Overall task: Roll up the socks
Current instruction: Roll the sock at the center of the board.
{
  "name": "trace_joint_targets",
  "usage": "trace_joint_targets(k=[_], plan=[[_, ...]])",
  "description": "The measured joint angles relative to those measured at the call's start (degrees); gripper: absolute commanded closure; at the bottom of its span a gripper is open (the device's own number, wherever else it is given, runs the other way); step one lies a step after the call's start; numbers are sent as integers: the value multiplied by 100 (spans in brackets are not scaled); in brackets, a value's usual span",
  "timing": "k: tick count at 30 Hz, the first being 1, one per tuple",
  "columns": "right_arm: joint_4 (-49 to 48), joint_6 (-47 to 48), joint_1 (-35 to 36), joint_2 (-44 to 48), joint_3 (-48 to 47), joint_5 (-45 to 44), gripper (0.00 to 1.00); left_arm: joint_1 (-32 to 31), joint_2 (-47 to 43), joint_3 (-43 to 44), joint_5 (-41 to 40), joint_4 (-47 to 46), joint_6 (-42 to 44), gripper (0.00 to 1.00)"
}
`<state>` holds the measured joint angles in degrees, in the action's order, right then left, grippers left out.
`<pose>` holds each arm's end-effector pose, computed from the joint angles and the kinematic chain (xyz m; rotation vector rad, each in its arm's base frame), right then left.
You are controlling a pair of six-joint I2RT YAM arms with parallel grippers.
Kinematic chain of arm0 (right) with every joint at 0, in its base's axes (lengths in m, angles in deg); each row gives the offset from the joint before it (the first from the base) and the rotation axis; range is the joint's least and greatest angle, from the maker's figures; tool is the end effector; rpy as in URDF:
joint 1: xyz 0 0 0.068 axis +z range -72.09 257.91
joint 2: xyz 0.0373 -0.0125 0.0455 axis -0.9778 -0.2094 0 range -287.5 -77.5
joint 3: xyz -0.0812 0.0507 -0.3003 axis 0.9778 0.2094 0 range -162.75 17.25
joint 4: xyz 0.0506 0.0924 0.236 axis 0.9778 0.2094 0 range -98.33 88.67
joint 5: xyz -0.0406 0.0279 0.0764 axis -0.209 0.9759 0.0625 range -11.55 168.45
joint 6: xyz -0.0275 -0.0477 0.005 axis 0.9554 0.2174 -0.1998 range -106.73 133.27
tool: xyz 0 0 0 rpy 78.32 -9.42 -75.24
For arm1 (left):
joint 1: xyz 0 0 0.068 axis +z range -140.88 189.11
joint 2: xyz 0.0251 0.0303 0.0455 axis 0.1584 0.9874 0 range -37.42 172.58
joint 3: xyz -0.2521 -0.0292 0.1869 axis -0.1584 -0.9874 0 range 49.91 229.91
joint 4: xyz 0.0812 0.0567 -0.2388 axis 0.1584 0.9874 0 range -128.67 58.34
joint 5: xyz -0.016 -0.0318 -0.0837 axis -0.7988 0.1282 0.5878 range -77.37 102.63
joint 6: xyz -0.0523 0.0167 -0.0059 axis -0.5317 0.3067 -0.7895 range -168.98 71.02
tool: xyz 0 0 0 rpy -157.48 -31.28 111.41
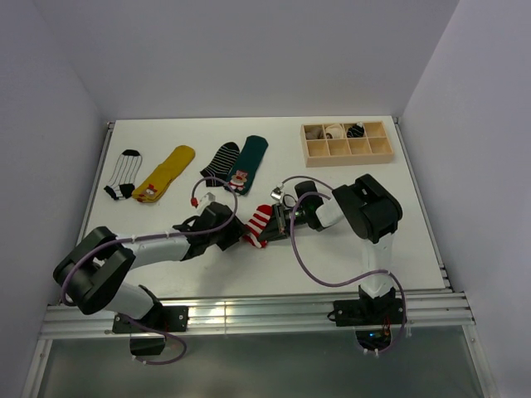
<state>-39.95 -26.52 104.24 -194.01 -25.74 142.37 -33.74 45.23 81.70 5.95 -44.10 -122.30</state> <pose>0.2994 0.1859 0.1134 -0.3813 2.4562 1.8348 0.1921 -0.1723 0.1895 -0.7204 2.4161 -0.7991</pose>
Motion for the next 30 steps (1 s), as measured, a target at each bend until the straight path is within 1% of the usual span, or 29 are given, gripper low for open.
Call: trace_joint_targets(k=[4, 5, 7, 8, 10, 11, 14, 17, 22, 26, 30], plan=[[142, 42, -9, 9, -37, -15, 100, 0, 195, 4, 2, -232, -118, 49], [221, 74, -9, 33, -52, -48, 98, 0, 254, 17, 9, -306, -142, 52], [400, 177, -9, 131, -55, -155, 93, 0, 376, 68, 46, -402, -164, 54], [503, 245, -7, 197, -55, -221, 83, 0, 435, 87, 68, -455, -184, 61], [708, 367, -2, 328, -55, -354, 73, 0, 529, 111, 90, -507, -258, 67], [837, 446, 13, 413, -55, -468, 66, 0, 546, 114, 98, -514, -275, 70], [1285, 748, 114, 800, -48, -981, 57, 0, 546, 144, 92, -435, -289, 72], [1705, 1091, 299, 1377, 22, -1692, 53, 0, 540, 315, 76, -114, -258, 72], [2238, 1622, 780, 2577, 267, -3191, 51, -4, 540, 789, 22, 817, -20, 72], [2361, 2011, 1443, 3346, 400, -4538, 51, -11, 560, 1126, -28, 1497, 203, 72], [2337, 2358, 2312, 3654, 511, -5751, 51, -15, 662, 1414, -37, 1985, 363, 72]])
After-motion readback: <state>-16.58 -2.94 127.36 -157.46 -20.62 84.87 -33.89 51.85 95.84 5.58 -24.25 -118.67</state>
